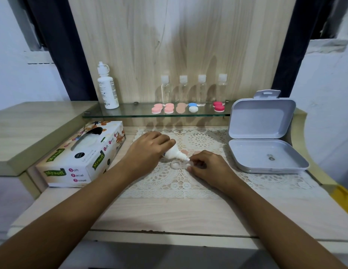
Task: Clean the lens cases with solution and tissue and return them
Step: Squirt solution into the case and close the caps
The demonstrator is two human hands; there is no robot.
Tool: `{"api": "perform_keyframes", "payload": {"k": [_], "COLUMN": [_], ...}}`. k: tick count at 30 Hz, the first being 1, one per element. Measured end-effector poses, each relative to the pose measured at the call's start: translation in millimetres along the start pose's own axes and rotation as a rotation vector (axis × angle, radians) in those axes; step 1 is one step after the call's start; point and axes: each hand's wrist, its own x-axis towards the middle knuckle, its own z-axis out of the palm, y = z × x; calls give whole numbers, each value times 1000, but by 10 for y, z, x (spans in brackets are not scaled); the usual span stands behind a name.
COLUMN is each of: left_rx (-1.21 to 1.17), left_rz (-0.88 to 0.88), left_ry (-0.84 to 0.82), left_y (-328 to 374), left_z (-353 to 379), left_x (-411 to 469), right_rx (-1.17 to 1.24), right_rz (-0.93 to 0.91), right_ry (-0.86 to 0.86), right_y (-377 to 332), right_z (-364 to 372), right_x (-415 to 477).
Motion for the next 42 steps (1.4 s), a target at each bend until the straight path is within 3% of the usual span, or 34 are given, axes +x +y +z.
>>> {"api": "perform_keyframes", "payload": {"k": [8, 15, 18, 23, 30, 33, 36, 39, 42], "left_rx": [-116, -651, -839, -915, -968, -726, -450, -329, -485], "left_rz": [-157, -780, -960, -1125, -1133, -1101, -965, -748, -606], "left_ry": [-17, 68, 98, 148, 127, 122, 244, 311, 137], "left_y": [15, 129, 157, 133, 140, 181, 306, 409, 442], "left_z": [15, 34, 50, 140, 161, 119, -19, -74, -113], "left_x": [-30, 30, 63, 68, 43, 40, 70, 120, 211], "right_rx": [19, 19, 13, 27, 33, 30, 20, 21, 26], "right_rz": [12, 9, 11, 13, 17, 24, 21, 23, 16], "right_ry": [7, 6, 5, 10, 10, 12, 12, 15, 17], "right_y": [8, 15, 17, 12, 10, 14, 19, 20, 14], "right_z": [5, 7, 8, 7, 9, 14, 21, 19, 21], "right_x": [0, -4, -3, -3, -9, -3, 1, 1, 0]}}
